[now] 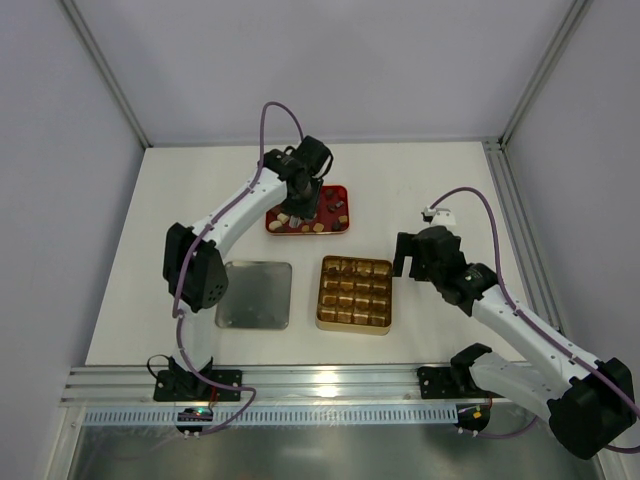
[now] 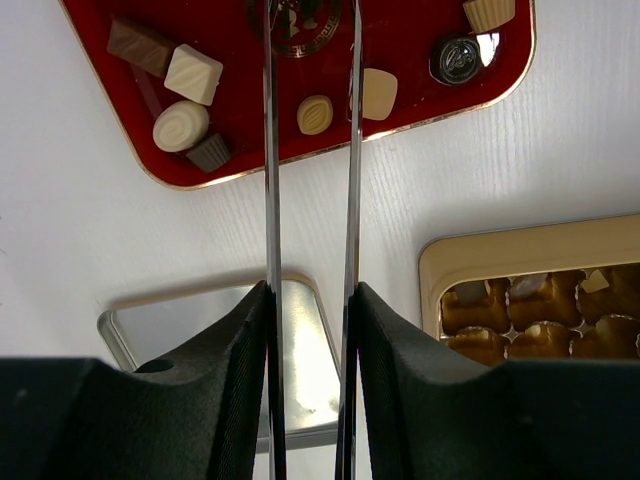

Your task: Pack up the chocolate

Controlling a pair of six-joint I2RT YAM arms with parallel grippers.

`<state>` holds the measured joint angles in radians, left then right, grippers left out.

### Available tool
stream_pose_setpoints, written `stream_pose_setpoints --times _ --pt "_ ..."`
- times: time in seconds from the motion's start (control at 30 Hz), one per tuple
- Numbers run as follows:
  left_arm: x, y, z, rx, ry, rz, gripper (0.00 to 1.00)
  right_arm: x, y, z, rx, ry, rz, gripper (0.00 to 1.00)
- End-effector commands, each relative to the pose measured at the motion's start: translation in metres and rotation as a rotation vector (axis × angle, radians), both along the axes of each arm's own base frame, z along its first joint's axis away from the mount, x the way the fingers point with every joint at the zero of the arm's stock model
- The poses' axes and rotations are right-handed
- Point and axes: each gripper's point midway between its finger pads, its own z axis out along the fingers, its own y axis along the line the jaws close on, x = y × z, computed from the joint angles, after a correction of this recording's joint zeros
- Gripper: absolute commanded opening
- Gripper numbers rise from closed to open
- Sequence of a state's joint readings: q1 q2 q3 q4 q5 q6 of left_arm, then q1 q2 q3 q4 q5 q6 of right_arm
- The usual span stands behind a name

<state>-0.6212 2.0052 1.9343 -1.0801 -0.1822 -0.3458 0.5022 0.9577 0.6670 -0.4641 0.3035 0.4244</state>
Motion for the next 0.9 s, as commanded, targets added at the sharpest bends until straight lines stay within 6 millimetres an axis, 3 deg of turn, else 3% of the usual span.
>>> stream_pose_setpoints --times 0.0,0.57,0.87 --pt "-0.001 0.001 0.013 -0.016 -0.016 -0.013 0.37 0.003 0.002 0.006 0.027 -0.033 -0.008 1.0" --pt "0.004 -0.002 0.009 -0.011 -0.013 -0.02 0.31 0.002 0.0 0.007 0.025 -0.04 -0.012 1.0" --pt "0.005 -0.001 0.022 -0.019 -0.037 -0.017 0.26 0.001 -0.001 0.007 0.021 -0.04 -0.013 1.0"
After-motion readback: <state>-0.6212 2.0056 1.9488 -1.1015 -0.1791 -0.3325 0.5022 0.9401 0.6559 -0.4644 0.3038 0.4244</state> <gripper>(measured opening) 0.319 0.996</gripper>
